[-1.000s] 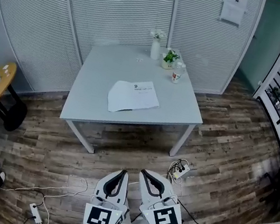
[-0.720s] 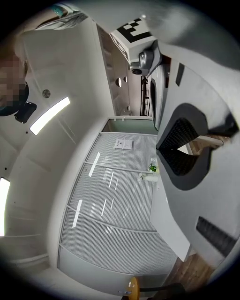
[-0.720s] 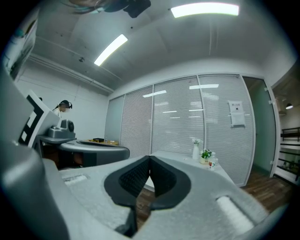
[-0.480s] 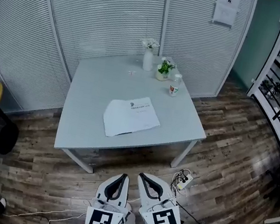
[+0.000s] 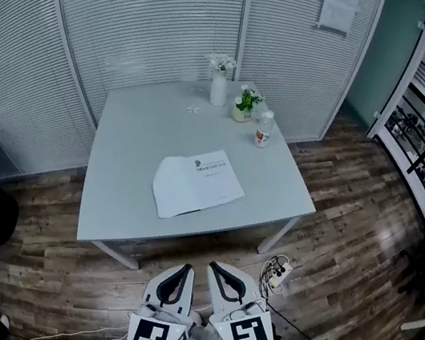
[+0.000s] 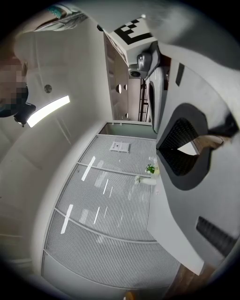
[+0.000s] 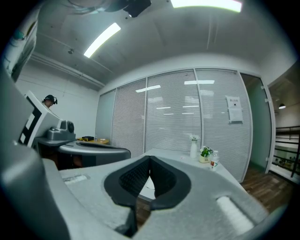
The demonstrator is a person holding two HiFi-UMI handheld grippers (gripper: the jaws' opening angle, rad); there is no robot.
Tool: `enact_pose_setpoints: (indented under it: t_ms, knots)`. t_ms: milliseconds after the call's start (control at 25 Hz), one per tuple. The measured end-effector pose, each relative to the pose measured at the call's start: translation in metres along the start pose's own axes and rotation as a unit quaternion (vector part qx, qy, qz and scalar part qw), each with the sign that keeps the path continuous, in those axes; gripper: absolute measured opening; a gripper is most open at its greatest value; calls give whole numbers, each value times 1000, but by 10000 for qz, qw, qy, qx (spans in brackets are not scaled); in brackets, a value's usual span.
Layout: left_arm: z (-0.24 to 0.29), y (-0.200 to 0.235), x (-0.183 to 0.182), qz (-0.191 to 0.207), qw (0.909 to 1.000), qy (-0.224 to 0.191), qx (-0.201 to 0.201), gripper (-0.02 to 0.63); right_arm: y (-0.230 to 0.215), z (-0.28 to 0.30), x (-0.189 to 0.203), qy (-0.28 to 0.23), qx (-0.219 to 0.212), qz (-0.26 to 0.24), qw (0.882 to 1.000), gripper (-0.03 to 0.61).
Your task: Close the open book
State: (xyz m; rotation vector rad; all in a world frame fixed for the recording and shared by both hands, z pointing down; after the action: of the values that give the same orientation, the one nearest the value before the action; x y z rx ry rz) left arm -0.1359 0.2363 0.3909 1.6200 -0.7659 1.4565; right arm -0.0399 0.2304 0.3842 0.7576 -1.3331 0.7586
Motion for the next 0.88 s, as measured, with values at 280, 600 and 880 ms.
enact_pose_setpoints:
  t_ms: [280, 600, 880]
  knots:
    - [40, 21, -2, -148, 9999, 42, -66, -3, -28, 35, 3, 201, -6, 15, 9998, 2]
    - [137, 40, -2, -133, 9995, 127, -242, -2, -104, 104, 4, 138, -279, 65, 9995, 2]
    - [217, 55, -15, -110, 9983, 64, -562, -3, -167, 160, -6, 145, -737, 113, 9971, 2]
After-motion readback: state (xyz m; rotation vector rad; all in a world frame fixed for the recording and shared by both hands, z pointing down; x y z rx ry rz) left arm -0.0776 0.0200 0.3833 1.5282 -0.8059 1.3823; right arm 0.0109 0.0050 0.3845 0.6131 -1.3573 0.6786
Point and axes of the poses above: the fingertips, and each gripper's own axes: z forward along the fingers, y to its left, x out of its underside, the point moved 6 cm from there along -z, backward along the fingers, and after that the axes turned 4 degrees about -y, right-handed, at the moved point
